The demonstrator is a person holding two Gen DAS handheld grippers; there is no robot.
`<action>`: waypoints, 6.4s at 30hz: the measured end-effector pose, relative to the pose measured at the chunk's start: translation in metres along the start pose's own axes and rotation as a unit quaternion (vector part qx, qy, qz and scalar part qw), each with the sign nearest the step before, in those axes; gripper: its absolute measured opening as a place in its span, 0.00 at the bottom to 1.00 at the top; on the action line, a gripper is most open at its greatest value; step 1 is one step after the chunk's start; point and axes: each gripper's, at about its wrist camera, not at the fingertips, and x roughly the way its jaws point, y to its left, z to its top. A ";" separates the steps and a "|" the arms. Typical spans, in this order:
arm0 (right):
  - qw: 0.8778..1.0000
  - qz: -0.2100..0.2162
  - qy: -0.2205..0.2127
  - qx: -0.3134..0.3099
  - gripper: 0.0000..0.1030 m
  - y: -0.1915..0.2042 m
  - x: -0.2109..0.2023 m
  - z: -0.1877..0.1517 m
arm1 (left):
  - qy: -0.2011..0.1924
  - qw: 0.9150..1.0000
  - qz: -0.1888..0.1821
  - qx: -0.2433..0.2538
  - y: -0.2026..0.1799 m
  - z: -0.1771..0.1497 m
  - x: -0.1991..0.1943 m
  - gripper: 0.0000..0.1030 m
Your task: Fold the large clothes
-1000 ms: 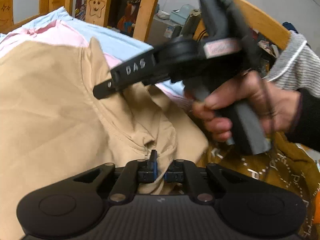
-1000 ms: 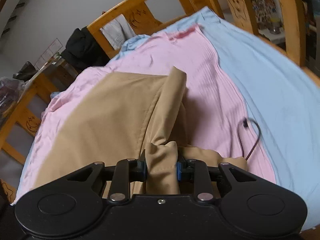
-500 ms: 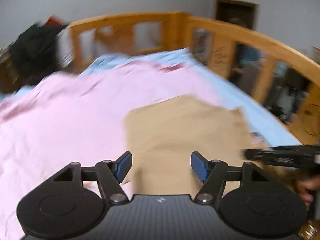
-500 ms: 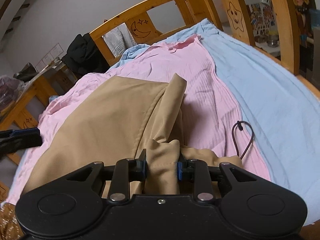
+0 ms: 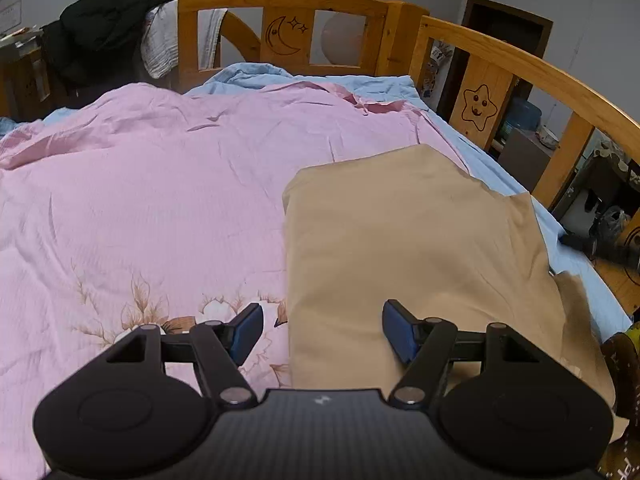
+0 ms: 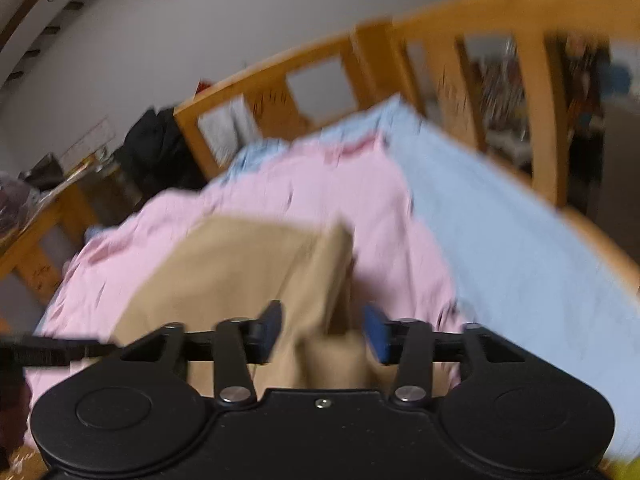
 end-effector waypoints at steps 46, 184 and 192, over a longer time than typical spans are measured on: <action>0.984 0.000 0.004 -0.176 0.63 0.089 0.088 -0.001 | 0.004 0.995 -0.096 0.023 0.010 -0.039 -0.013 0.86; 0.994 -0.035 0.068 -0.077 0.05 0.083 -0.030 -0.021 | 0.146 0.988 -0.054 0.022 -0.032 0.038 0.040 0.60; 0.993 -0.023 0.056 -0.099 0.05 0.098 -0.033 -0.013 | 0.142 0.988 -0.058 0.018 -0.030 0.037 0.040 0.56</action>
